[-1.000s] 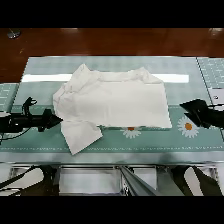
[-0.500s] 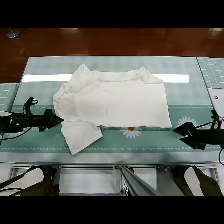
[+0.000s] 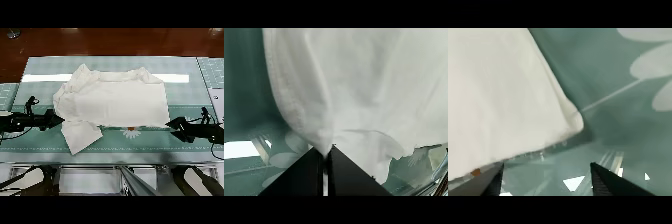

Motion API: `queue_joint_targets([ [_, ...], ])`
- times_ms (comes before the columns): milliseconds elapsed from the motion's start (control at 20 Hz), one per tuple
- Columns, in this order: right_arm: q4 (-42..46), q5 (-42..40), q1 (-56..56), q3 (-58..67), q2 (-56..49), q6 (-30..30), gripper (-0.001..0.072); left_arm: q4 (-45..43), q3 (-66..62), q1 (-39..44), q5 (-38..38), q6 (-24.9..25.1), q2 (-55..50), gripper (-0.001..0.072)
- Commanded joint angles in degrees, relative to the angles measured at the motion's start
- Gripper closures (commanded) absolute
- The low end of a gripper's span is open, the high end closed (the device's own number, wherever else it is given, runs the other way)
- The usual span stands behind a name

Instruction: Fold the shirts.

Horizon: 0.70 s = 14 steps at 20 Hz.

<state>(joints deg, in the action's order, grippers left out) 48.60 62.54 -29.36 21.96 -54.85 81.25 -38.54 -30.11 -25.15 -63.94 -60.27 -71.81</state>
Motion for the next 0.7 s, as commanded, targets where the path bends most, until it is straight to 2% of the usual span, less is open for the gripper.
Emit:
queue_joint_targets([
  [0, -3.2, -4.4, 0.2, 2.7, -4.8, -0.8, 0.0092, 0.0, 0.0, 0.2, 0.0, 0.0, 0.0, 0.0686],
  [400, -4.8, -10.4, 12.7, 9.2, -15.8, 1.5, 0.0101, 1.1, 0.0, 0.2, -0.2, 0.0, 0.0, 0.0687],
  [450, -5.1, -10.3, 14.3, 10.8, -16.9, 1.5, 0.0240, 1.1, 0.0, 0.2, -0.3, 0.0, 0.0, 0.0687],
  [500, -5.1, -10.2, 15.6, 12.1, -17.5, 1.3, 0.0522, 1.1, 0.0, 0.2, -0.4, 0.0, 0.0, 0.0687],
  [550, -5.0, -10.0, 16.8, 13.4, -17.5, 0.1, 0.0682, 1.2, 0.0, 0.2, -0.6, 0.0, 0.0, 0.0687],
  [650, -4.6, -6.4, 17.8, 18.8, -17.4, -0.5, 0.0683, 3.2, -1.5, 0.2, -1.2, 0.1, 0.2, 0.0687],
])
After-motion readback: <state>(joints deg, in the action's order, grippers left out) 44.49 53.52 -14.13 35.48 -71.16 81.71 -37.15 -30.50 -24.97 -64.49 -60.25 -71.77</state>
